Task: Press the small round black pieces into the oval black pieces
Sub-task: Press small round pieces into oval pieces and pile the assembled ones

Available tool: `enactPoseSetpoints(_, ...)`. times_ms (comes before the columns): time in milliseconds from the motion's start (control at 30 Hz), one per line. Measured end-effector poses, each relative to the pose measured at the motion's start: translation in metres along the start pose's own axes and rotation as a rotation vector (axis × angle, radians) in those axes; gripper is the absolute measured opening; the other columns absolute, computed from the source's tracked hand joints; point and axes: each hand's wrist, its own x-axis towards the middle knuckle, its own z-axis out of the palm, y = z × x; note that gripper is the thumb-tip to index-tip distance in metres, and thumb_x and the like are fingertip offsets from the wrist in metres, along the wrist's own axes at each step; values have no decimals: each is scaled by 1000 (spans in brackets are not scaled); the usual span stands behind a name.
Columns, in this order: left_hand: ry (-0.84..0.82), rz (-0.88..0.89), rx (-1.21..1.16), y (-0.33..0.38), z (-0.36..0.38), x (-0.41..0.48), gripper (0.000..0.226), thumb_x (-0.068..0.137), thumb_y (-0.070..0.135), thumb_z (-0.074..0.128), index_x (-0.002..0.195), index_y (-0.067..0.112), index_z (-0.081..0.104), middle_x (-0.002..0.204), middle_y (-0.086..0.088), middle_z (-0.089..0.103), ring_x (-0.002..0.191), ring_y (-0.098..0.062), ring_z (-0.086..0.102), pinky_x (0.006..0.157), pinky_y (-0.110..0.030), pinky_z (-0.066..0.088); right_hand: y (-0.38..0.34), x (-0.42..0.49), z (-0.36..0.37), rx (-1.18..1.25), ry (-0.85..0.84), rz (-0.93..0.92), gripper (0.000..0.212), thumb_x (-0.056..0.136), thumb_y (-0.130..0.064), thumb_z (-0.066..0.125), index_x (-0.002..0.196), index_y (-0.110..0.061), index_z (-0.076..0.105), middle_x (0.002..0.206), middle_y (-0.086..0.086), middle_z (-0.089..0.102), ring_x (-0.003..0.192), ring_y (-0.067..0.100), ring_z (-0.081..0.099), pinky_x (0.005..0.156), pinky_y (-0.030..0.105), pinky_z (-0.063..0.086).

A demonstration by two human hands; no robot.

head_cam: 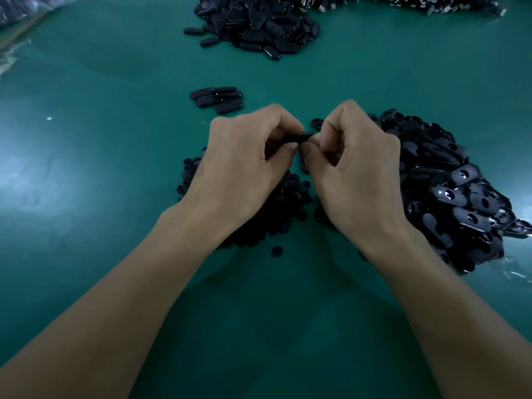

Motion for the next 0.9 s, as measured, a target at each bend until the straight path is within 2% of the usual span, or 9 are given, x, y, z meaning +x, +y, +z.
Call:
enactPoseSetpoints(100, 15, -2, -5, 1, 1, -1, 17, 89, 9, 70, 102, 18, 75, 87, 22, 70, 80, 3, 69, 76, -16, 56, 1, 1, -1, 1, -15, -6, 30, 85, -2, 69, 75, -15, 44, 61, 4, 55, 60, 22, 52, 52, 33, 40)
enactPoseSetpoints(167, 27, -2, -21, 2, 1, -1, 17, 89, 10, 70, 101, 19, 75, 88, 21, 71, 81, 3, 69, 77, -17, 56, 3, 2, -2, 45, -26, 31, 34, 86, -6, 71, 74, -18, 42, 67, 7, 61, 60, 21, 59, 56, 40, 47)
enactPoseSetpoints(267, 36, -8, -48, 2, 0, 1, 15, 90, 13, 69, 101, 23, 73, 88, 20, 72, 83, 2, 70, 78, -20, 57, 3, 5, -2, 156, -23, 81, 39, 86, -11, 71, 71, -27, 39, 74, 14, 64, 69, 37, 64, 59, 48, 51)
enactPoseSetpoints(333, 25, -14, -64, 1, -1, 2, 15, 91, 15, 68, 101, 26, 72, 88, 19, 72, 84, 0, 70, 79, -24, 58, 2, 6, -2, 196, -21, 97, 40, 86, -11, 70, 70, -30, 39, 75, 15, 64, 70, 40, 64, 59, 50, 52)
enactPoseSetpoints(467, -6, 25, -1, 2, -2, 1, 15, 91, 11, 67, 101, 21, 71, 85, 18, 70, 82, 0, 68, 77, -18, 54, 2, 3, -1, 111, -31, 86, 38, 89, -7, 69, 71, -29, 44, 71, 2, 66, 67, 28, 68, 56, 45, 53)
enactPoseSetpoints(567, -11, 71, 74, 3, -2, 1, 14, 89, 6, 67, 100, 14, 71, 81, 15, 69, 81, -3, 66, 76, -19, 52, 2, 1, 1, 101, -56, 94, 40, 90, 0, 63, 71, -31, 47, 70, -1, 67, 66, 22, 69, 58, 44, 55)
enactPoseSetpoints(667, -4, 96, 136, 4, -4, 1, 12, 89, 9, 69, 101, 11, 73, 87, 8, 71, 80, -6, 66, 79, -27, 52, 3, 1, 2, 119, -74, 121, 40, 89, 1, 61, 71, -32, 46, 69, -1, 66, 70, 24, 70, 61, 48, 57)
enactPoseSetpoints(767, -10, 107, 171, 4, -6, 1, 13, 90, 11, 70, 103, 9, 72, 92, 0, 74, 84, -17, 70, 81, -39, 55, 5, 3, 2, 200, -112, 156, 38, 89, -1, 60, 74, -33, 46, 74, 0, 66, 76, 29, 70, 70, 50, 59)
enactPoseSetpoints(900, -21, 117, 245, 2, -9, 2, 13, 91, 11, 69, 104, 9, 70, 94, -2, 72, 85, -22, 67, 79, -44, 53, 6, 4, 3, 404, -201, 209, 24, 88, -6, 62, 81, -27, 51, 84, 10, 73, 84, 29, 74, 79, 47, 61)
